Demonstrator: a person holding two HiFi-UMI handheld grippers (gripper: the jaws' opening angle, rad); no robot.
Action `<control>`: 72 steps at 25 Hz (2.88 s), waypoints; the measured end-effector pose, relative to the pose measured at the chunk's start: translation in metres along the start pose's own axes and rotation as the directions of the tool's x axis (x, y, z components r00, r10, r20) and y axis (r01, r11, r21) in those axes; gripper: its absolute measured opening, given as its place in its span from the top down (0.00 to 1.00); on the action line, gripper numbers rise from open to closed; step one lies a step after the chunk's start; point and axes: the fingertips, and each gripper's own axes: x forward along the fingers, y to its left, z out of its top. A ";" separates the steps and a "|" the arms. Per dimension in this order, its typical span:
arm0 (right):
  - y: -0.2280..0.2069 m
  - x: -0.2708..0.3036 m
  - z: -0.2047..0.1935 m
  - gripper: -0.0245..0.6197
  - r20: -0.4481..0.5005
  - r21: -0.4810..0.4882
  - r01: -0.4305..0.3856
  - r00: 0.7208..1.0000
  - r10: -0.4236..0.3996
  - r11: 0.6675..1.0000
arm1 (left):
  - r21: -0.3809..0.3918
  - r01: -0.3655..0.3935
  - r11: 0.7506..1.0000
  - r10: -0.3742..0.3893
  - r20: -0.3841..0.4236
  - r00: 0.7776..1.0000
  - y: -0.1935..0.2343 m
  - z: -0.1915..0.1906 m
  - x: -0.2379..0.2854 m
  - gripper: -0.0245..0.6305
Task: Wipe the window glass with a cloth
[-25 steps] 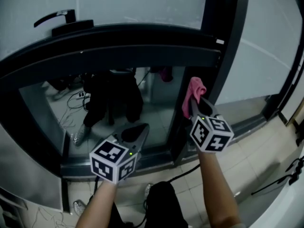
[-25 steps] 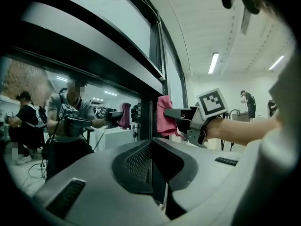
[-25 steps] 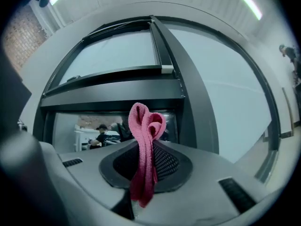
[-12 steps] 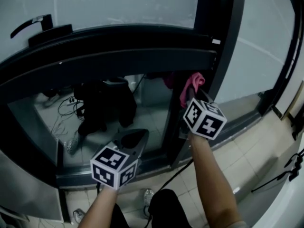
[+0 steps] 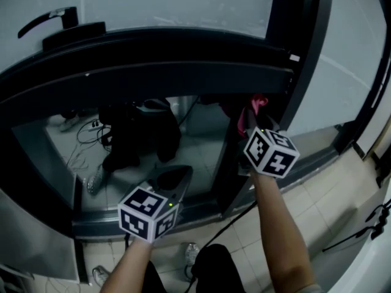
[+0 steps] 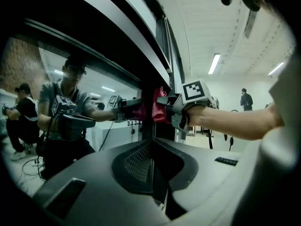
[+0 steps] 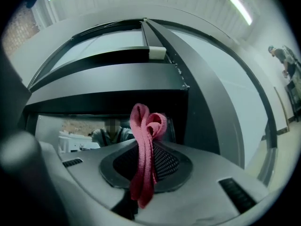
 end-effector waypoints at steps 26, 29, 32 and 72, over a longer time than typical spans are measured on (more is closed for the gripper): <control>0.190 -0.021 -0.008 0.86 -0.038 -0.066 -0.353 0.936 0.351 0.933 | -0.009 -0.230 0.973 0.230 0.007 0.973 0.059 -0.003 -0.120 0.96; 0.213 -0.023 -0.011 0.86 -0.040 -0.061 -0.379 0.925 0.377 0.923 | -0.013 -0.261 0.965 0.262 0.007 0.965 0.068 -0.005 -0.141 0.96; 0.238 -0.025 -0.012 0.86 -0.040 -0.059 -0.408 0.913 0.406 0.911 | -0.017 -0.294 0.956 0.294 0.011 0.956 0.078 -0.005 -0.162 0.96; 0.561 -0.058 -0.051 0.86 -0.051 0.001 -0.751 0.660 0.750 0.660 | -0.085 -0.624 0.777 0.624 -0.035 0.781 0.183 -0.055 -0.406 0.96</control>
